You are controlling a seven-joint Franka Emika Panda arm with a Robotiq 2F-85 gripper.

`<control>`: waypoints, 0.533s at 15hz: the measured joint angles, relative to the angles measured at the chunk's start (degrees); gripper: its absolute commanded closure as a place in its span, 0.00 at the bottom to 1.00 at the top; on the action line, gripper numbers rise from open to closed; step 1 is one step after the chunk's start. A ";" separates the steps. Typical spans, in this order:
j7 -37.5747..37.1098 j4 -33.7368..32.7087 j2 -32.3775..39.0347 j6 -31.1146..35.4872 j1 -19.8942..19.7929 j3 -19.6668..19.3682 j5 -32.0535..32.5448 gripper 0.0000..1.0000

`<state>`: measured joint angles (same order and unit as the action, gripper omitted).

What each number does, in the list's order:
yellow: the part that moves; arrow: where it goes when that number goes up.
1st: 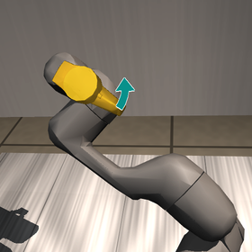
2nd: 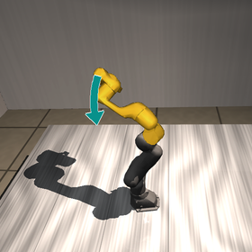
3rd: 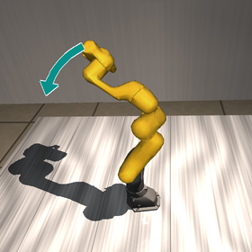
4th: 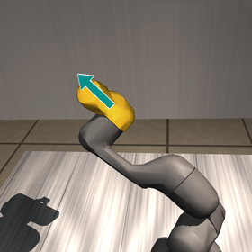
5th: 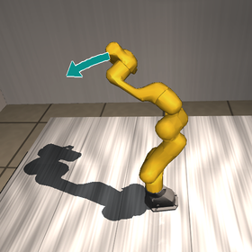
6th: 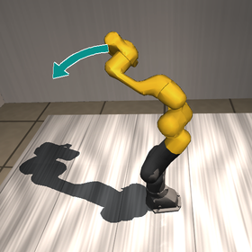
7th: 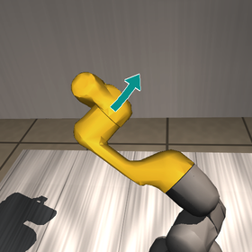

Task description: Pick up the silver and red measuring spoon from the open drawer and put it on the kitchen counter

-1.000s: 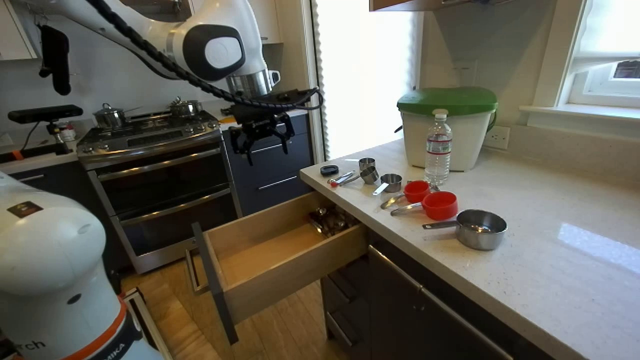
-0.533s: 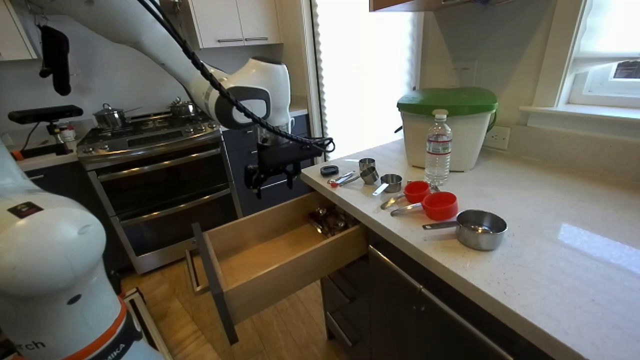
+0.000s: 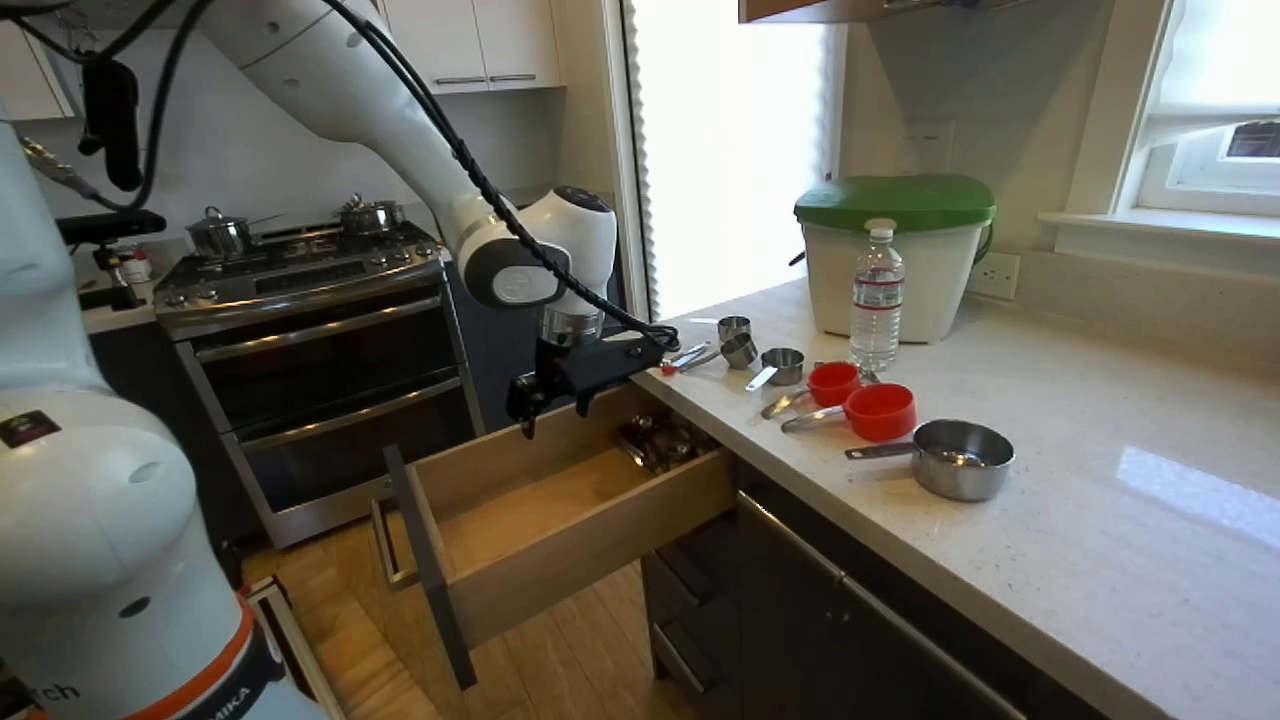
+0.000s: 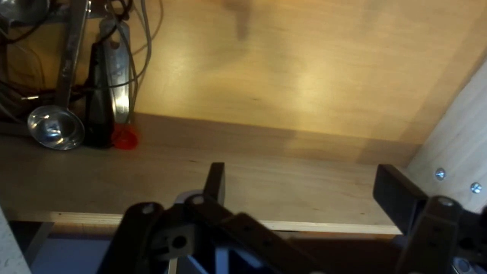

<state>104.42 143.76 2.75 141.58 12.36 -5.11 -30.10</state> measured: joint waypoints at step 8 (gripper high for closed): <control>0.69 -1.63 2.28 0.00 -1.67 1.62 -0.15 0.00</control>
<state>105.11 142.13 5.03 141.58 10.70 -3.49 -30.25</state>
